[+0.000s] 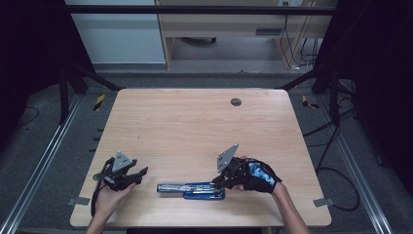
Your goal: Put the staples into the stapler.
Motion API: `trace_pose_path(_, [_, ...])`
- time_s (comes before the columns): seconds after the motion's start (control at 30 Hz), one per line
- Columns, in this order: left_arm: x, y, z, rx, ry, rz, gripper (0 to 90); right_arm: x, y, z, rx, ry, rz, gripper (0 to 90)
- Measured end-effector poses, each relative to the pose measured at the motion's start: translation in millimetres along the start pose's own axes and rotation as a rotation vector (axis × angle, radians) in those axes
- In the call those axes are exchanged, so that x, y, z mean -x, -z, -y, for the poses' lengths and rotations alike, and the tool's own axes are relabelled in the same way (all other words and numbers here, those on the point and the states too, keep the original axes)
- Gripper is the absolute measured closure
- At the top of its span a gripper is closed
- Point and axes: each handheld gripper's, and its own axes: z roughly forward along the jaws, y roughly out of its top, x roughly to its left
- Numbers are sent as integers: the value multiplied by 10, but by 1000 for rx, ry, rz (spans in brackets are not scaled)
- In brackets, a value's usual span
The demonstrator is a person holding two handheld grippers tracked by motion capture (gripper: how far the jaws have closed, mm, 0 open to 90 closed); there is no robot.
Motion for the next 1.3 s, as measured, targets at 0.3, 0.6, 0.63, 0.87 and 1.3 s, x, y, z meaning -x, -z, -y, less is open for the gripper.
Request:
trace_pose_path(0.3, [3, -4, 0, -2, 0, 0, 456, 16, -20, 21, -9, 3, -1, 783])
trace_pose_path(0.6, [1, -1, 0, -1, 0, 0, 456, 21, -11, 22, -5, -2, 6, 742])
trace_pose_path(0.63, [1, -1, 0, -1, -1, 0, 456, 19, -3, 23, -3, -7, 8, 738])
trace_pose_path(0.87, [1, 0, -1, 0, 0, 0, 456, 8, 35, 10, 24, -19, 31, 740])
trace_pose_path(1.3, [2, 3, -2, 1, 0, 0, 456, 9, 41, 35, 9, -31, 62, 785])
